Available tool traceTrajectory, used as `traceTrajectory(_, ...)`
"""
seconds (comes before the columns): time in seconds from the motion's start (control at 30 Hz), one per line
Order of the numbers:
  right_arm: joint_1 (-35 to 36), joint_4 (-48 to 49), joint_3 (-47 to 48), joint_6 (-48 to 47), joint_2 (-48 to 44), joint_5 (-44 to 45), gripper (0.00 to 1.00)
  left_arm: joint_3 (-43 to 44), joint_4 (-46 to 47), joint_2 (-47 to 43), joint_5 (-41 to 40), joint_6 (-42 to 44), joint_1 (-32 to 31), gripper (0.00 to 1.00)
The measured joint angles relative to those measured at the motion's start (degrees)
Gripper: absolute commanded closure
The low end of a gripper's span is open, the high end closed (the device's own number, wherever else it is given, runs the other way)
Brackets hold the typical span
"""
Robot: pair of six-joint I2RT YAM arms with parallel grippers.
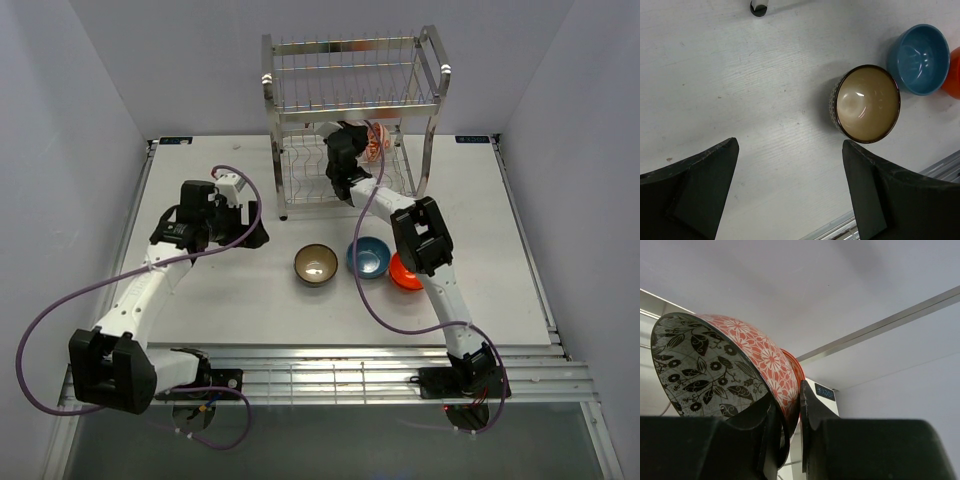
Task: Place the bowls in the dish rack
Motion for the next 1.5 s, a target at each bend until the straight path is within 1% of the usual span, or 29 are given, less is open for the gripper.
traceTrajectory(0.13, -0.35, -2.62, 4.55, 0.28, 1.81, 1.38, 0.92, 0.00, 0.02, -0.68, -0.02, 0.00, 0.04, 0.05)
traceTrajectory(0.33, -0.92, -7.21, 5.73, 1.46, 2.86, 3.52, 0.92, -0.83, 0.22, -2.08, 0.00, 0.00, 0.11, 0.05)
traceTrajectory(0.5, -1.49, -11.78, 11.56, 3.30, 5.62, 5.20, 0.92, -1.77, 0.26, -2.78, 0.02, 0.00, 0.44, 0.05)
traceTrajectory(0.67, -1.66, -13.57, 12.63, 4.66, 6.25, 6.78, 0.92, -3.45, 0.46, -3.93, 0.02, 0.00, 0.81, 0.05)
traceTrajectory(0.8, -1.79, -13.70, 14.67, 4.48, 7.43, 8.50, 0.92, -3.63, 0.48, -4.09, 0.07, 0.00, 1.01, 0.05)
traceTrajectory(1.07, -1.75, -10.75, 15.06, 2.38, 8.68, 10.88, 0.92, -3.72, 0.85, -4.15, 0.26, 0.02, 1.49, 0.05)
traceTrajectory(1.37, -1.20, -9.90, 15.43, 2.62, 8.98, 11.08, 0.87, -4.81, 1.25, -5.03, 0.57, 0.02, 1.95, 0.05)
traceTrajectory(1.47, -0.87, -10.14, 15.56, 3.85, 8.98, 11.04, 0.87, -5.09, 1.29, -5.38, 0.59, 0.02, 1.99, 0.05)
traceTrajectory(1.5, -0.74, -10.23, 15.58, 4.24, 8.98, 10.99, 0.89, -5.22, 1.25, -5.46, 0.63, 0.04, 2.05, 0.05)
